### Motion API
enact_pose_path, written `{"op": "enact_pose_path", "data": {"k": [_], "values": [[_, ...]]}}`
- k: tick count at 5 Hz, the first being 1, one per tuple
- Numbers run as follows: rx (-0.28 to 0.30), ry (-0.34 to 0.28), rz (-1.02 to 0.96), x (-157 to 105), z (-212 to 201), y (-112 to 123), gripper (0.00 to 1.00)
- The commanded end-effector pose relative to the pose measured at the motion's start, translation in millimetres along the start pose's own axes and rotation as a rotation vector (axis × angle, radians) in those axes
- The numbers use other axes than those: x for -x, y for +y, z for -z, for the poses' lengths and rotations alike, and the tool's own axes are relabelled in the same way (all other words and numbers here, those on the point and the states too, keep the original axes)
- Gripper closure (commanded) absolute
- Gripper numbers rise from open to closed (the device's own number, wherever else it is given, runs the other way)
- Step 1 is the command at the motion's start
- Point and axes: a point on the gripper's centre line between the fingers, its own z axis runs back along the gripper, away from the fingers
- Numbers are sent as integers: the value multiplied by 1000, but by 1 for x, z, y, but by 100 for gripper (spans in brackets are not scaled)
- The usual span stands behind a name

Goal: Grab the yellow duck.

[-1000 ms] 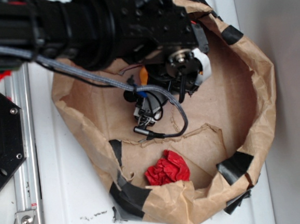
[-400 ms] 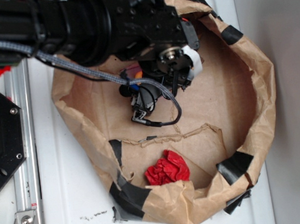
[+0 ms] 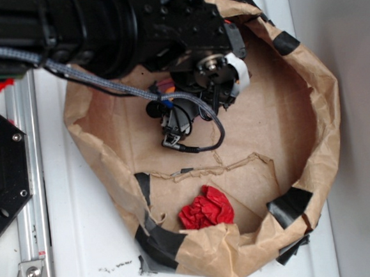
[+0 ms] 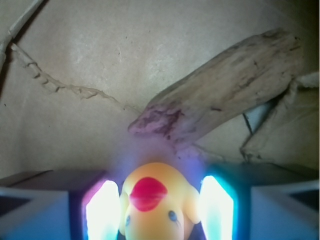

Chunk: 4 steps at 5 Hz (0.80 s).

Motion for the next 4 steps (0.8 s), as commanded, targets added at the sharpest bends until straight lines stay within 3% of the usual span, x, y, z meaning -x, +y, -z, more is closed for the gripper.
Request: {"op": "enact_pose_path", "data": {"k": [1,2,4], "values": [[-32,-168,-93,-13,-90,-3,100],[22,-170,-172,-32,-140,-17,100],[-23,-123,-299,-40,-144,-36,100]]}}
